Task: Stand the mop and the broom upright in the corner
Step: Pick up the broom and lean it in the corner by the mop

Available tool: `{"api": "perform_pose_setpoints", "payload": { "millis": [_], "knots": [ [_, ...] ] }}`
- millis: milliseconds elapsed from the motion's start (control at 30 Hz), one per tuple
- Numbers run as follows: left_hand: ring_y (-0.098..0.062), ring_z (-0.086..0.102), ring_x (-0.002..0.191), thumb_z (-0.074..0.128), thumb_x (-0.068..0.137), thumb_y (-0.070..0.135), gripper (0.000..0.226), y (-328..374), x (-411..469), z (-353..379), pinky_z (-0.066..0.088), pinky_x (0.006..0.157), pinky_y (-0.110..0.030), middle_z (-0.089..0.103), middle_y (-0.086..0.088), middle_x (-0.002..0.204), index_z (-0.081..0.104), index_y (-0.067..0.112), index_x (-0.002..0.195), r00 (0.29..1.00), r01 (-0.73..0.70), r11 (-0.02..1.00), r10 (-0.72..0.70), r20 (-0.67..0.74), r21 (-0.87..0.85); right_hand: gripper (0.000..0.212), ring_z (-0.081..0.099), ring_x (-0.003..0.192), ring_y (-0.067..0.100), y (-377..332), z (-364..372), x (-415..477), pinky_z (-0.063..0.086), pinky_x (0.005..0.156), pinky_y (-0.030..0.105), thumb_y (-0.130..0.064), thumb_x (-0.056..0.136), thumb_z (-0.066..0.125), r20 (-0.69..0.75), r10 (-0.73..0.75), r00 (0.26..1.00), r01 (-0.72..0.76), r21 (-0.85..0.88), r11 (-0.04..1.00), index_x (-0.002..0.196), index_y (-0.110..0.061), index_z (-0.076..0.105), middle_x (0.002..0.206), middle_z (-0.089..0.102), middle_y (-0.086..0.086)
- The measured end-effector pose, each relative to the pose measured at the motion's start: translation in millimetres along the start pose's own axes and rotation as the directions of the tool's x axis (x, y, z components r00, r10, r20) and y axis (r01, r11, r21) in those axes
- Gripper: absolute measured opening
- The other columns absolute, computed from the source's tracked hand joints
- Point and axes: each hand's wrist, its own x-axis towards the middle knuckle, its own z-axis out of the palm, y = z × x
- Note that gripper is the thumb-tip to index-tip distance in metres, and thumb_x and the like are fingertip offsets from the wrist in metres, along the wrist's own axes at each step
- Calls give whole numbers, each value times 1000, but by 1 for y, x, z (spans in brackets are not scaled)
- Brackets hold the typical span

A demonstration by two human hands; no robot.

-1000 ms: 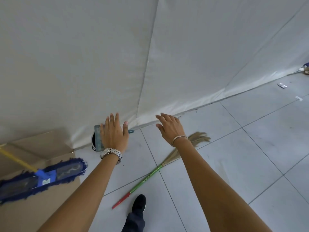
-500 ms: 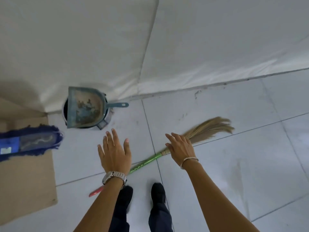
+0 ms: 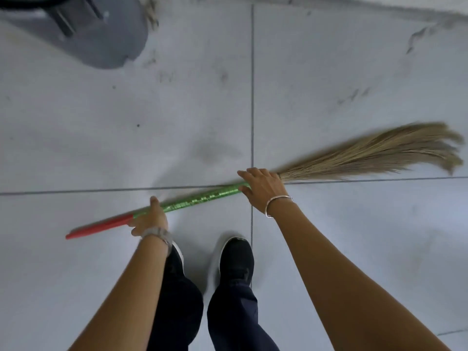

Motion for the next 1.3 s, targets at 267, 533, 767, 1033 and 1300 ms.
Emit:
{"api": "perform_pose_setpoints", "payload": {
  "millis": [267, 533, 767, 1033, 1300],
  "knots": [
    [-23, 44, 122, 53, 91, 20, 31, 2, 62, -8, 30, 110, -50, 44, -7, 130, 45, 17, 120, 921, 334, 797, -163, 353, -503, 41, 46, 115, 33, 3, 41, 33, 41, 95, 45, -36, 92, 44, 98, -36, 995, 48, -126, 991, 128, -18, 42, 126, 46, 14],
    [-21, 57, 97, 53, 91, 16, 24, 37, -7, -60, 44, 96, -56, 53, 0, 99, 50, 11, 114, 941, 151, 659, 132, 311, -737, 29, 58, 96, 32, -21, -32, 5, 47, 84, 43, -31, 91, 49, 154, -35, 987, 27, 49, 998, 115, -15, 47, 113, 54, 13],
    [-18, 60, 97, 60, 84, 6, 40, 127, -122, -155, 53, 73, -50, 58, 5, 90, 43, 36, 105, 839, -219, 575, 523, 148, -788, 27, 56, 98, 30, -69, -151, -44, 45, 81, 37, -33, 83, 61, 106, -66, 992, 31, 302, 953, 105, -19, 53, 108, 58, 11],
    [-16, 57, 92, 66, 80, 7, 34, 228, -258, -267, 60, 62, -45, 56, 3, 97, 51, 35, 95, 611, -439, 386, 790, 45, -812, 27, 59, 92, 30, -134, -286, -119, 49, 84, 38, -29, 79, 67, -78, -83, 993, 111, 482, 869, 101, -17, 56, 103, 65, 13],
    [-4, 61, 79, 61, 81, -3, 54, 279, -446, -413, 58, 49, -31, 51, 10, 86, 43, 33, 118, 332, -579, 137, 940, -78, -803, 19, 63, 80, 24, -210, -418, -251, 52, 77, 29, -22, 74, 73, -308, -112, 945, 272, 543, 795, 85, -21, 57, 87, 67, 8]
  ]
}}
